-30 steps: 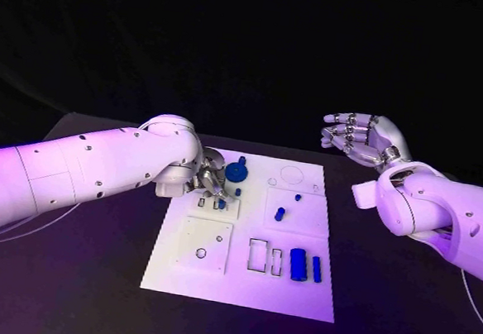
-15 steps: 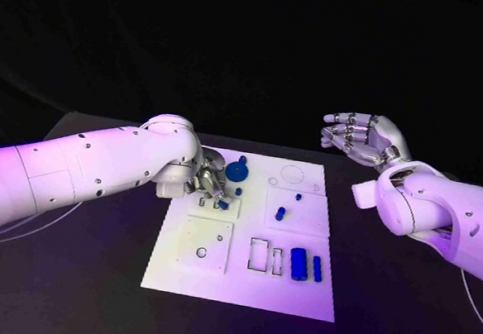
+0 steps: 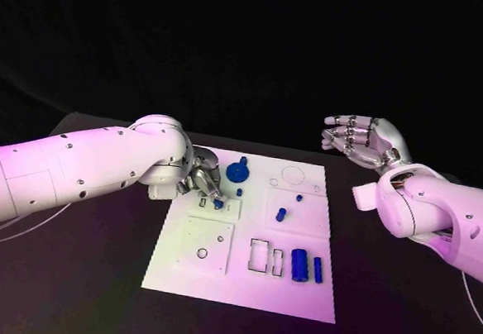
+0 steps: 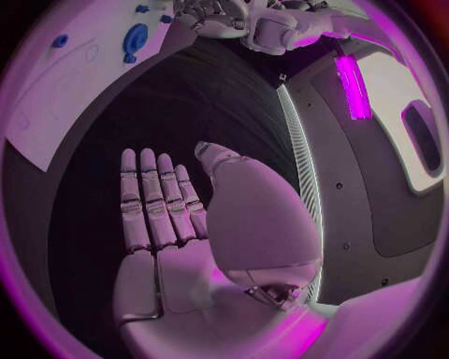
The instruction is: Assemble the parts on the task board
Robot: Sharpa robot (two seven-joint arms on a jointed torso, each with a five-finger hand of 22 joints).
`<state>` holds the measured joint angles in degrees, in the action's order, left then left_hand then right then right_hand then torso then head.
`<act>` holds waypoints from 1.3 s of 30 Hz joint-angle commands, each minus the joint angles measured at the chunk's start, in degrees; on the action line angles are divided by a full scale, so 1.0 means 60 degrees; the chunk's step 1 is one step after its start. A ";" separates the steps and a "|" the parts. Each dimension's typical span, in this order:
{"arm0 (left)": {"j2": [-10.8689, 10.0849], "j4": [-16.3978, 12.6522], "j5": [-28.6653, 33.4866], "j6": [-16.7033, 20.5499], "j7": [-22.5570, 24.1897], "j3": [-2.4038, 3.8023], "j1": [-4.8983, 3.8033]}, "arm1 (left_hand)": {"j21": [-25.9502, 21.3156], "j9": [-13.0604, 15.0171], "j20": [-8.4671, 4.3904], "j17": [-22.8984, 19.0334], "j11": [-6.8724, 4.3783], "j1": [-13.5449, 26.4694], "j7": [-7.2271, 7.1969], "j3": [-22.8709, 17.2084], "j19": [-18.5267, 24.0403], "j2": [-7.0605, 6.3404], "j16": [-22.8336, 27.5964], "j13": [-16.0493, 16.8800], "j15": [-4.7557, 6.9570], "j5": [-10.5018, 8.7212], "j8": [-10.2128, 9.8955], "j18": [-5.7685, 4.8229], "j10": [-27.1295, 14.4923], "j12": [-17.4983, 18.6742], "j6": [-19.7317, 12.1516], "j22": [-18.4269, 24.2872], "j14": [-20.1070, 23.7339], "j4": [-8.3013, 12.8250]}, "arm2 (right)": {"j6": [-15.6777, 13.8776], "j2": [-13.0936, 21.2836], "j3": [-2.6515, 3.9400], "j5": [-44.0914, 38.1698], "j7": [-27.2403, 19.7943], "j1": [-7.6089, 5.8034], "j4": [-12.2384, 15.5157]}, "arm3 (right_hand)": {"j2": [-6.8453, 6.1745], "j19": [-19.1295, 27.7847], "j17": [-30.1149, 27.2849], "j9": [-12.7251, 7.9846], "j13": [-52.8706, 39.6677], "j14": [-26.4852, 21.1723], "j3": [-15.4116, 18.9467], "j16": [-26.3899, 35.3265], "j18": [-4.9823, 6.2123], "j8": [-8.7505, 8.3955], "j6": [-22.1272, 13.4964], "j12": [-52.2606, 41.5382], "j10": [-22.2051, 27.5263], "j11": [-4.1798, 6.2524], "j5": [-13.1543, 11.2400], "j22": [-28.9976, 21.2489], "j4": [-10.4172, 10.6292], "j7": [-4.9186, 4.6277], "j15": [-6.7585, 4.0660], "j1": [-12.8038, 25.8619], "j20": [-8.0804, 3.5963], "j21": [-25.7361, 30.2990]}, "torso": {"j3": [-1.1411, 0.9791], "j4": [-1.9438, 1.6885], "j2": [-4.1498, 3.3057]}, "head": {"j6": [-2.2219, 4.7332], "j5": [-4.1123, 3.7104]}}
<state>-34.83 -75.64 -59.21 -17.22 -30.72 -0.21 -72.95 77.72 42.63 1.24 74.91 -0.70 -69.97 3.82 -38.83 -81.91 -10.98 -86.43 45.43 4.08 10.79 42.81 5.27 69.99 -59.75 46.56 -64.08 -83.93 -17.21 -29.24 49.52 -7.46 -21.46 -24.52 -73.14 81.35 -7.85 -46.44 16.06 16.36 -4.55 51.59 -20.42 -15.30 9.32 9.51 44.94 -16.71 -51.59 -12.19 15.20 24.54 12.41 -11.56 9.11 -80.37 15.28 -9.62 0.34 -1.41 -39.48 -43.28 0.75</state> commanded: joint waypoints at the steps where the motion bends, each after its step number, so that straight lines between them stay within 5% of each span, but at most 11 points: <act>1: -0.0172 -0.0270 0.0217 0.0838 0.0161 0.0028 -0.0002 | 0.0038 0.0022 -0.0005 0.1294 -0.0016 0.0123 -0.0006 -0.2170 0.0009 -0.0044 -0.0061 0.0055 0.0066 0.0177 -0.0014 -0.0085 0.0116 -0.0059 0.0117 -0.0005 -0.0708 0.2266 | 0.0106 0.0022 0.0002 -0.0082 -0.0102 0.0008 0.0011 | -0.0018 -0.0045 -0.0016 -0.0016 0.0011 -0.0025 0.0002 0.0033 0.0160 -0.0056 -0.0052 0.0023 0.0055 0.0021 0.0012 -0.0011 -0.0044 -0.0701 0.0073 0.0078 0.0054 0.0060 | -0.0005 -0.0013 0.0017 | -0.0013 0.0000; 10: -0.0442 -0.0666 -0.0132 0.1273 0.0164 0.0041 0.0080 | 0.0054 0.0115 -0.0039 0.1352 -0.0059 0.0315 -0.0049 -0.2262 -0.0011 -0.0173 -0.0091 0.0097 0.0105 0.0799 -0.0037 -0.0087 0.0256 -0.0097 0.0270 -0.0033 -0.0725 0.2437 | 0.0118 0.0056 0.0002 -0.0057 -0.0101 0.0012 0.0088 | -0.0005 -0.0051 -0.0028 -0.0024 0.0030 -0.0026 0.0005 0.0051 0.0160 -0.0059 -0.0050 0.0014 0.0064 0.0015 0.0003 -0.0041 -0.0039 -0.0704 0.0077 0.0141 0.0059 0.0081 | 0.0005 -0.0030 0.0014 | -0.0008 0.0015; 22: -0.0394 -0.0709 -0.1125 0.1823 0.0209 0.0026 0.0445 | 0.0126 0.0187 -0.0056 0.1489 -0.0104 0.0427 -0.0093 -0.2289 -0.0071 -0.0292 -0.0156 0.0247 0.0145 0.1404 -0.0058 -0.0112 0.0425 -0.0216 0.0421 -0.0174 -0.0760 0.2556 | 0.0117 0.0085 0.0002 -0.0044 -0.0127 0.0022 0.0115 | 0.0018 -0.0057 -0.0043 -0.0035 0.0053 -0.0029 0.0007 0.0075 0.0160 -0.0067 -0.0053 0.0004 0.0078 0.0011 -0.0005 -0.0077 -0.0030 -0.0709 0.0082 0.0217 0.0064 0.0106 | 0.0009 -0.0002 0.0003 | 0.0013 0.0059; 29: -0.0368 -0.0674 -0.1386 0.2099 0.0236 0.0014 0.0534 | 0.0228 0.0223 -0.0077 0.1607 -0.0135 0.0483 -0.0123 -0.2285 -0.0145 -0.0368 -0.0213 0.0468 0.0170 0.1732 -0.0080 -0.0145 0.0588 -0.0382 0.0527 -0.0371 -0.0791 0.2609 | 0.0141 0.0084 0.0002 -0.0030 -0.0147 0.0030 0.0109 | 0.0033 -0.0061 -0.0050 -0.0040 0.0064 -0.0029 0.0008 0.0086 0.0161 -0.0070 -0.0054 -0.0001 0.0085 0.0009 0.0000 -0.0096 -0.0024 -0.0711 0.0085 0.0257 0.0067 0.0119 | 0.0000 0.0006 -0.0007 | 0.0026 0.0055; 39: -0.0374 -0.0680 -0.1490 0.1896 0.0204 0.0010 0.0557 | 0.0248 0.0237 -0.0084 0.1629 -0.0145 0.0500 -0.0134 -0.2282 -0.0159 -0.0393 -0.0224 0.0544 0.0179 0.1830 -0.0085 -0.0150 0.0640 -0.0440 0.0560 -0.0405 -0.0797 0.2625 | 0.0170 0.0072 0.0002 -0.0016 -0.0157 0.0044 0.0092 | 0.0043 -0.0063 -0.0055 -0.0044 0.0070 -0.0028 0.0008 0.0093 0.0161 -0.0072 -0.0054 -0.0005 0.0089 0.0008 0.0006 -0.0109 -0.0021 -0.0711 0.0086 0.0282 0.0069 0.0127 | -0.0002 -0.0009 -0.0005 | 0.0004 0.0055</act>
<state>-37.17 -79.63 -67.03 -5.74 -30.03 -0.16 -69.63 78.82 43.99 0.62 74.91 -1.64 -67.30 3.06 -37.95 -82.52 -13.19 -87.60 48.61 4.86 21.53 42.56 5.28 73.34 -62.07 49.49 -66.44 -84.00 -16.33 -29.20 50.00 -7.46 -21.38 -24.70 -72.92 81.88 -7.62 -46.65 15.81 16.19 -4.18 51.38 -20.42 -15.07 9.31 9.29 44.94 -16.72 -51.59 -12.19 15.20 23.93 12.41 -11.56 9.32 -79.09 15.48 -9.19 0.34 -1.41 -39.55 -43.17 1.02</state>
